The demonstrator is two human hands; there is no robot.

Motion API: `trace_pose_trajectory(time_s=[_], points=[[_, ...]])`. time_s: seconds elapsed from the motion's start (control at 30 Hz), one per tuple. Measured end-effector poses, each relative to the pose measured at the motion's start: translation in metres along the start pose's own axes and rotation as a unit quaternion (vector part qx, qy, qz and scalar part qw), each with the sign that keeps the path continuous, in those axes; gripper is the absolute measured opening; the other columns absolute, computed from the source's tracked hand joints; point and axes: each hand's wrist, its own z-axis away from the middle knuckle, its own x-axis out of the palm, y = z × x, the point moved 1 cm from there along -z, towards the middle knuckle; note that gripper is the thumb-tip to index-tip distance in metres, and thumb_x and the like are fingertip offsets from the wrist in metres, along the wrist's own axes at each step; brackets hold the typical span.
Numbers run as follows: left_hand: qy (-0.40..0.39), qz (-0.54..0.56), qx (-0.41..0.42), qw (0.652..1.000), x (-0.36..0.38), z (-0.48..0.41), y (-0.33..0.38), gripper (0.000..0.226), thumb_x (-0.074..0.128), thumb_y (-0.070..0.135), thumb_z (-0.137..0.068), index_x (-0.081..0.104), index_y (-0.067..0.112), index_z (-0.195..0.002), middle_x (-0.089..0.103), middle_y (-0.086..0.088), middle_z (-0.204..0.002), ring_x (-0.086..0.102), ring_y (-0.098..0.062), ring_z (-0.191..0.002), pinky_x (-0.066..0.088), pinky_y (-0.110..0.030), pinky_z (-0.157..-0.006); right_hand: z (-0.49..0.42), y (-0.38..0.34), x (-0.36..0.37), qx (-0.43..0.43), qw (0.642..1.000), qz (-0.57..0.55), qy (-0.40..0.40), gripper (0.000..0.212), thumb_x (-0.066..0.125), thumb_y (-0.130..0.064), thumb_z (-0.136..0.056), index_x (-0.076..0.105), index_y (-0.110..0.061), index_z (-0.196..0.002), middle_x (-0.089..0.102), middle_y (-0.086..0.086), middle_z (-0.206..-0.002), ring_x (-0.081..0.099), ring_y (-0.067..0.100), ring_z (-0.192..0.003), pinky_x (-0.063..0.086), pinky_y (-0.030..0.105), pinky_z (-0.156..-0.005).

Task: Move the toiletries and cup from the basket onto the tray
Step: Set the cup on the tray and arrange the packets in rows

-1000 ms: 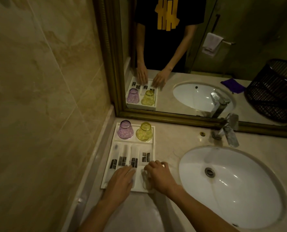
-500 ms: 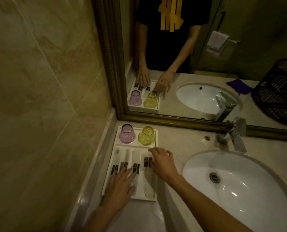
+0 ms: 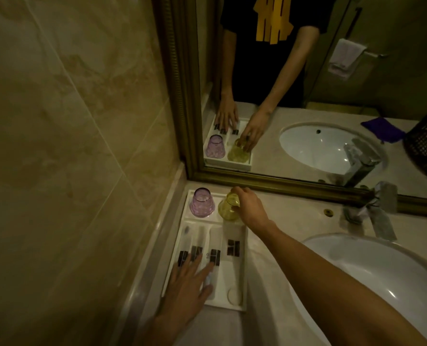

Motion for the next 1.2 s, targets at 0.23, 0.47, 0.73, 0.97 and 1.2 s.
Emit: trace_pose_trajectory(time_s=[0.23, 0.47, 0.73, 0.97, 1.2], points=[[0.008, -0.008, 0.008, 1.000, 0.000, 0.000, 0.002, 0.065, 0.015, 0.067, -0.089, 0.017, 0.050, -0.152, 0.000, 0.010, -0.164, -0.005, -0.017, -0.151, -0.001, -0.048, -0.120, -0.002, -0.001, -0.001, -0.005, 1.000, -0.004, -0.006, 0.054, 0.078, -0.008, -0.083, 0.056, -0.015, -0.131, 0.056, 0.016, -0.132, 0.060, 0.037, -0.114, 0.053, 0.044, -0.094], [0.013, -0.020, 0.006, 1.000, -0.002, -0.004, -0.001, 0.066, 0.024, 0.065, -0.090, 0.017, 0.046, -0.154, -0.001, 0.007, -0.164, -0.002, -0.019, -0.151, 0.008, -0.047, -0.120, 0.023, -0.008, -0.007, -0.005, 0.998, 0.032, 0.056, 0.067, 0.078, -0.016, -0.082, 0.049, -0.018, -0.142, 0.053, 0.013, -0.141, 0.057, 0.033, -0.121, 0.053, 0.045, -0.095], [0.049, -0.092, 0.037, 0.994, -0.009, -0.019, -0.002, 0.075, 0.039, 0.065, -0.086, 0.033, 0.031, -0.153, 0.036, -0.006, -0.158, 0.027, -0.034, -0.145, 0.025, -0.055, -0.114, 0.140, -0.007, 0.064, -0.053, 0.986, 0.155, -0.012, 0.053, 0.074, -0.036, -0.080, 0.058, -0.025, -0.130, 0.057, 0.003, -0.140, 0.050, 0.029, -0.133, 0.036, 0.059, -0.108], [0.025, -0.117, 0.091, 0.989, -0.006, -0.016, 0.007, 0.074, 0.040, 0.061, -0.085, 0.046, 0.021, -0.147, 0.048, -0.002, -0.151, 0.038, -0.033, -0.141, 0.026, -0.061, -0.109, 0.154, 0.012, 0.077, -0.008, 0.978, 0.200, -0.064, 0.064, 0.065, -0.039, -0.088, 0.049, -0.023, -0.148, 0.049, 0.002, -0.154, 0.034, 0.032, -0.148, 0.025, 0.068, -0.112], [0.019, -0.113, 0.083, 0.990, -0.004, -0.014, 0.005, 0.075, 0.039, 0.059, -0.085, 0.043, 0.020, -0.149, 0.046, -0.003, -0.152, 0.036, -0.033, -0.142, 0.016, -0.057, -0.109, 0.154, 0.006, 0.073, 0.011, 0.978, 0.177, -0.109, 0.068, 0.051, -0.040, -0.099, 0.024, -0.023, -0.159, 0.022, 0.000, -0.167, 0.009, 0.029, -0.156, 0.013, 0.063, -0.118]])
